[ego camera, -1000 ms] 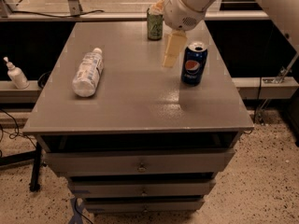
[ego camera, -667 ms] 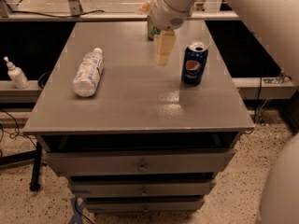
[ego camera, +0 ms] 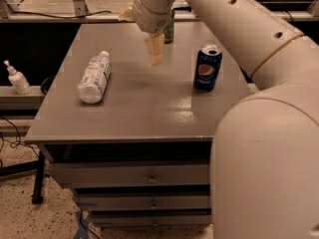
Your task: Place blue plastic bottle upright
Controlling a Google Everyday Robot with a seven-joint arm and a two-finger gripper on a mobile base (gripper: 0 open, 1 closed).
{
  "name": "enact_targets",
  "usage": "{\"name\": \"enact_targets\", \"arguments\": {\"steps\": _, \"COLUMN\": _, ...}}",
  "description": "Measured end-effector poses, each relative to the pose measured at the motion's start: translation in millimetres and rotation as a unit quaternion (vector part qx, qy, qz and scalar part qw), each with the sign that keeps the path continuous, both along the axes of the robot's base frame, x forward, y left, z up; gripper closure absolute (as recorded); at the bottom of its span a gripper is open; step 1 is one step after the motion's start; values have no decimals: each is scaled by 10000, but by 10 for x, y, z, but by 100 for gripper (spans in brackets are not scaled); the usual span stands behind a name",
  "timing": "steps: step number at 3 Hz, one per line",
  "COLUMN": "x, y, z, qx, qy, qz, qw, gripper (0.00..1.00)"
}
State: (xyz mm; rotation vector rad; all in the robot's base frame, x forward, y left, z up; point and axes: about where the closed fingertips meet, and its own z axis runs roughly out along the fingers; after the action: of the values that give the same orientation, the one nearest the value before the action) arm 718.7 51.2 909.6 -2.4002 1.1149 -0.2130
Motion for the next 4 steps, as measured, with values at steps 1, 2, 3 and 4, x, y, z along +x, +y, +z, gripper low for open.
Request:
{"name": "enact_targets", "arguments": {"steps": 1, "x": 16, "y": 398, "z": -214, "qx": -182, "qy": 93, "qz": 711, "qw": 9973, "gripper": 0}}
{"name": "enact_targets", "arguments": {"steps": 2, "x": -49, "y": 700, "z": -431, "qx": -278, "qy": 312, "qz": 1233, "qw": 9915, "gripper": 0}}
{"name": "enact_targets", "arguments": {"steps": 3, "x": -176, "y": 1035, "z": -565, "qx": -304, "qy": 493, "qz": 1722, "qw": 9834, "gripper": 0}}
{"name": "enact_targets", "arguments": {"steps": 4, "x": -249, "y": 1277, "z": -639, "qx": -405, "qy": 630, "qz": 2036, "qw": 9762, "gripper": 0}}
